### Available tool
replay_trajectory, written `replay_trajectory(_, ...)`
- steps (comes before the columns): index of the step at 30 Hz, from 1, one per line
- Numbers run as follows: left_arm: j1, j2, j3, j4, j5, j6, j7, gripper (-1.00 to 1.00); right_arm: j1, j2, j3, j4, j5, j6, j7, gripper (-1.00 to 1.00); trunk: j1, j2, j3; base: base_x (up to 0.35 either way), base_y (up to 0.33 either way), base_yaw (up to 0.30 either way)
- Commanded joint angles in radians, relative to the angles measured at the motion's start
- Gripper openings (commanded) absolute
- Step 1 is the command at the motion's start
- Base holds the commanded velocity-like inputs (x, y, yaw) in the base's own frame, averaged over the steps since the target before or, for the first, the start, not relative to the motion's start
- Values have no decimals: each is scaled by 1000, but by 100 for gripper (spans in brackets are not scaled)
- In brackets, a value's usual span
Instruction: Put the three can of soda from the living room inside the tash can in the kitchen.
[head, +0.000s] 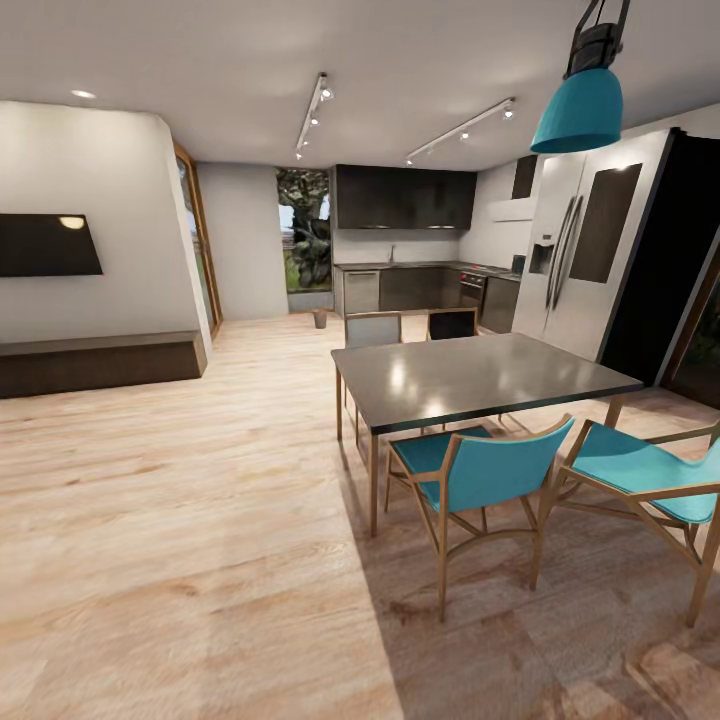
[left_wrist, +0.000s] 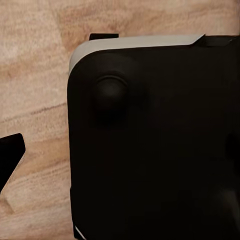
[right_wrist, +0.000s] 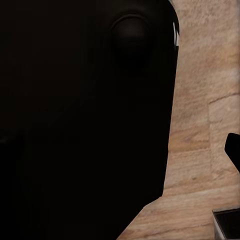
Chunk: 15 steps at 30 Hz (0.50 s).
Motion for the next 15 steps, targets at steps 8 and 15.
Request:
replay_trajectory(8,0,-4,-6,-7,-7,-3,2,100,0,1,-8,0,-10,1,-2,100,0,0,0,0,0,0)
replay_trajectory(15,0,-3,-5,-10,-3,-2,7,100,0,1,-10,0,-15,1,-2,100,0,0,0,0,0,0)
